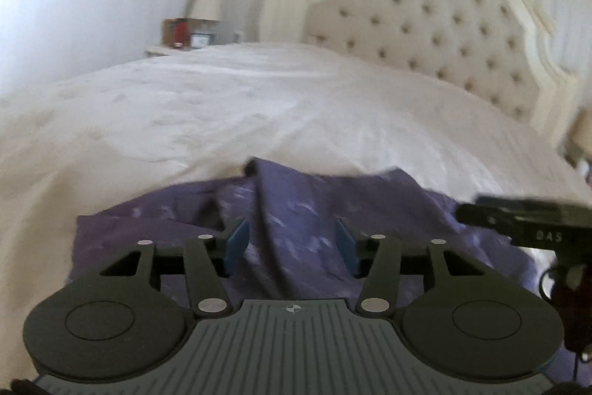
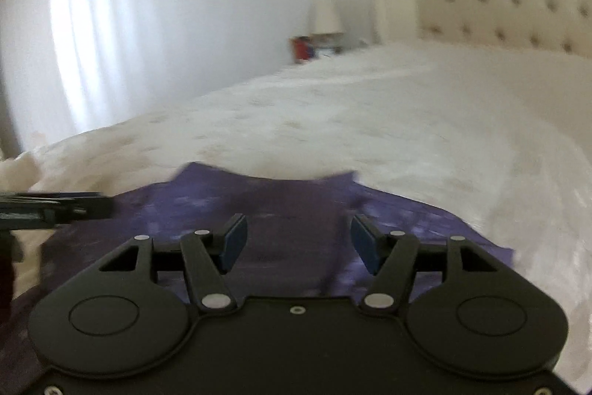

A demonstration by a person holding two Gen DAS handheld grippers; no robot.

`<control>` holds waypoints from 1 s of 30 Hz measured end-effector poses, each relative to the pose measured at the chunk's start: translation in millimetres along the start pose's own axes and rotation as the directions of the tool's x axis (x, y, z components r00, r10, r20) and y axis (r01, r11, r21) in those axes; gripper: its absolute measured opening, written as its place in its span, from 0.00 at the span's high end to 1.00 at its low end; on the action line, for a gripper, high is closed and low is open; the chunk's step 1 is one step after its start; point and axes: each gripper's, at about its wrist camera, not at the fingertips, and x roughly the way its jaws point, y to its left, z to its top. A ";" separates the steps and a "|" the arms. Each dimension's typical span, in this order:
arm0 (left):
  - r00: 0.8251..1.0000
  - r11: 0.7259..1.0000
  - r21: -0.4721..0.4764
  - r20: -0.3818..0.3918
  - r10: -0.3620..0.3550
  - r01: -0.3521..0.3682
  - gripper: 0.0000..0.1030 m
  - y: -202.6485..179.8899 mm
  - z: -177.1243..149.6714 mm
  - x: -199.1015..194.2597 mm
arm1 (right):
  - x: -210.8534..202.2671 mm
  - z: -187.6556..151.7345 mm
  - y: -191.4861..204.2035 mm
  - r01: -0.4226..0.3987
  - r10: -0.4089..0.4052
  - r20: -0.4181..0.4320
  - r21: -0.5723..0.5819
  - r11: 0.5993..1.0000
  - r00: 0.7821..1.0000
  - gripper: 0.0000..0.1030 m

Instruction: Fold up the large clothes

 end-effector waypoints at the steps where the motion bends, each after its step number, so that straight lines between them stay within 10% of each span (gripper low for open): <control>1: 1.000 1.000 0.018 -0.015 -0.014 0.014 0.50 -5.2 -3.2 0.7 | 3.0 0.1 7.5 -0.015 0.014 -0.011 -0.021 1.000 1.000 0.36; 8: 0.989 0.999 0.008 -0.146 0.035 -0.034 0.48 -1.1 -47.5 23.4 | 28.8 -47.6 21.0 -0.002 -0.010 -0.171 -0.075 0.997 0.985 0.36; 30: 0.999 1.000 -0.014 -0.041 0.027 -0.027 0.41 1.6 -71.1 23.6 | 36.7 -76.8 24.9 0.020 -0.029 -0.102 -0.087 0.996 0.994 0.18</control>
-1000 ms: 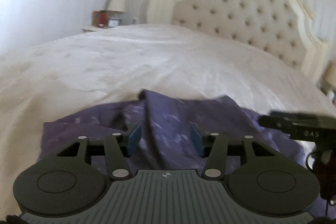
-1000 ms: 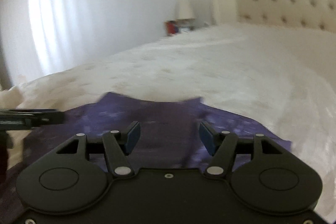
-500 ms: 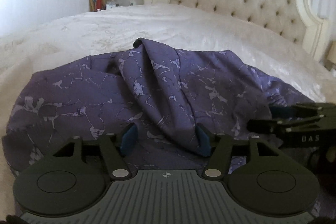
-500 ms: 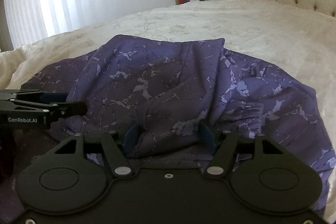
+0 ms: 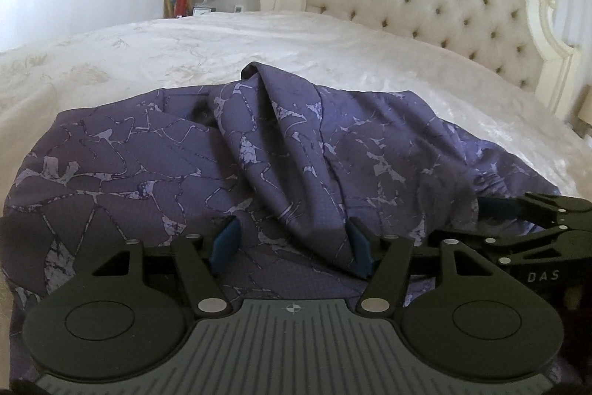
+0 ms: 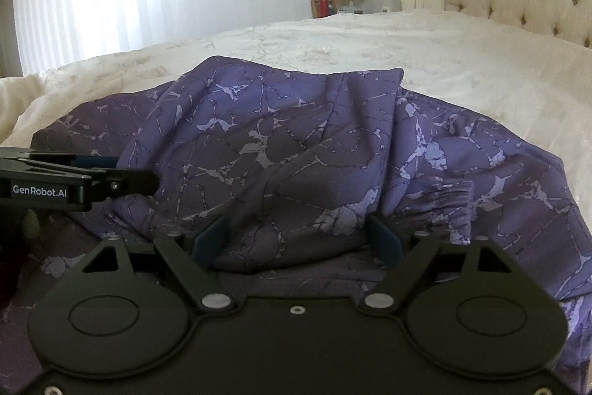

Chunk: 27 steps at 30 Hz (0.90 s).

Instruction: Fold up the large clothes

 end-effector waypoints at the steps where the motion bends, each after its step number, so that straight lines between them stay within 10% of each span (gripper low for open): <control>1: 1.000 1.000 0.002 -0.001 0.002 -0.002 0.41 -0.4 0.0 0.2 | 0.2 0.2 0.1 0.001 -0.001 -0.001 -0.001 1.000 1.000 0.18; 14: 0.999 0.997 0.057 -0.018 0.045 -0.044 0.39 -9.7 2.7 1.9 | 0.9 3.1 -3.7 0.004 -0.004 -0.023 0.019 1.000 1.000 0.10; 21: 0.992 0.993 0.007 -0.044 0.114 -0.114 0.01 -7.9 17.6 -24.9 | -32.1 13.8 -10.6 -0.048 0.050 -0.025 0.074 0.996 0.998 0.01; 27: 0.993 0.990 -0.098 -0.067 0.094 -0.101 0.00 4.2 18.0 -82.4 | -104.1 12.2 -9.4 -0.054 0.053 0.016 0.077 0.996 0.998 0.01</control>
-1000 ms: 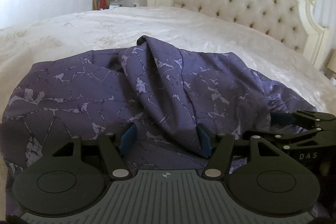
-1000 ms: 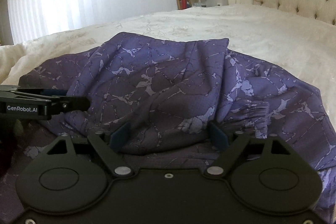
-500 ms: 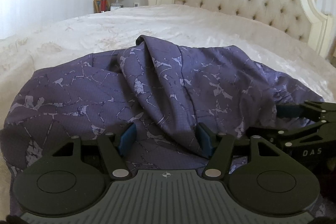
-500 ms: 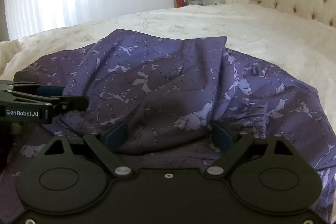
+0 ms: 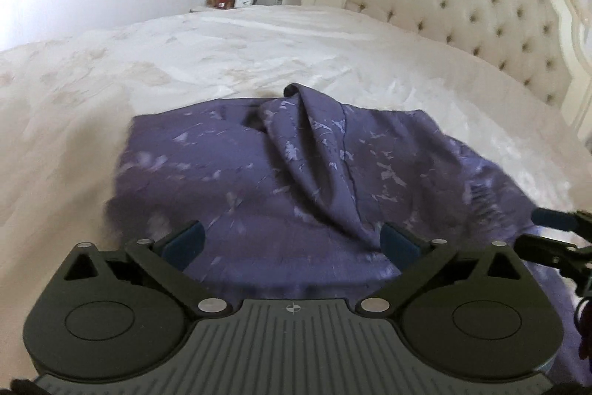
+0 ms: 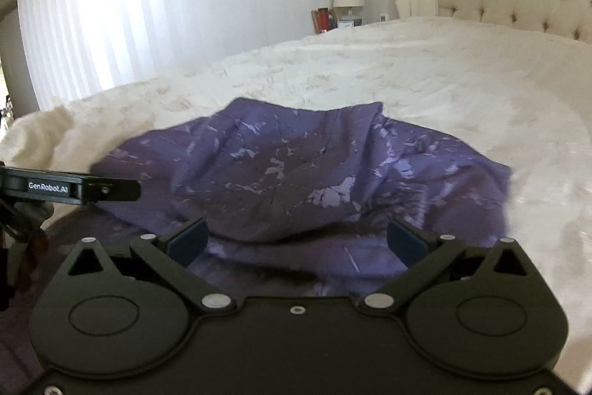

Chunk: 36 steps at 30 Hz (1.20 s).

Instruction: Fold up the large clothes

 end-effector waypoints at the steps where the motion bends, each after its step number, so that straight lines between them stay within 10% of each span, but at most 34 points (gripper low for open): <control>1: 1.000 1.000 -0.001 -0.004 0.000 0.000 0.00 2.0 -1.9 -9.7 | -12.5 -1.2 -0.5 0.001 -0.001 -0.004 0.014 1.000 1.000 0.01; 21: 0.984 0.995 0.096 -0.172 0.053 -0.037 0.00 37.1 -85.1 -150.2 | -152.9 -67.9 -6.6 0.114 -0.030 -0.259 0.314 0.943 0.965 0.01; 36: 0.938 0.998 0.037 -0.341 0.065 -0.055 0.00 54.4 -124.8 -149.2 | -189.8 -103.4 8.9 0.189 -0.096 -0.305 0.295 0.937 0.948 0.01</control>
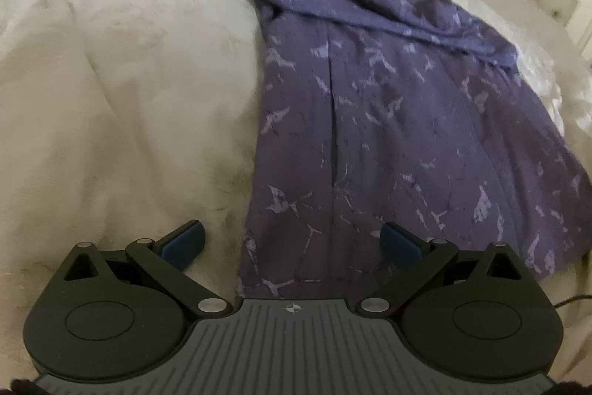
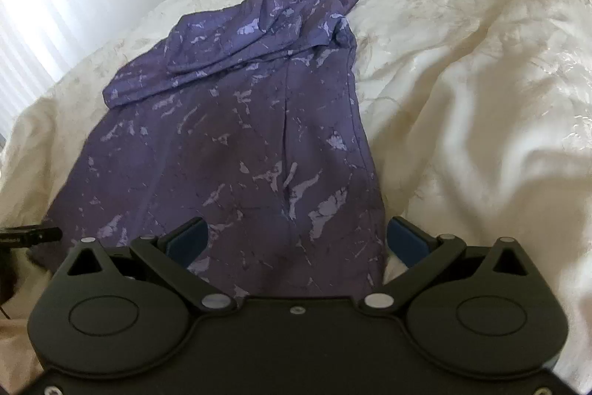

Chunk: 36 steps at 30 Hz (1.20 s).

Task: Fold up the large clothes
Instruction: 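Move both open grippers to the jacket's hem end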

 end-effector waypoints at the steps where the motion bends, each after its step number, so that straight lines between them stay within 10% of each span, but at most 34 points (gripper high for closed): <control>1: 1.000 1.000 0.007 -0.011 -0.003 0.003 0.00 -1.8 0.0 2.4 | 1.5 -0.2 -0.1 0.001 -0.001 -0.003 -0.001 1.000 1.000 0.01; 16: 0.994 0.999 0.010 -0.101 -0.029 0.031 0.00 -2.5 3.7 24.1 | 35.9 5.9 4.1 0.045 -0.054 -0.125 -0.072 0.996 0.991 0.00; 36: 0.992 0.998 0.002 -0.107 -0.063 0.063 0.02 -0.8 4.8 23.4 | 48.9 9.7 -4.8 -0.087 0.083 -0.197 -0.012 0.996 0.977 0.00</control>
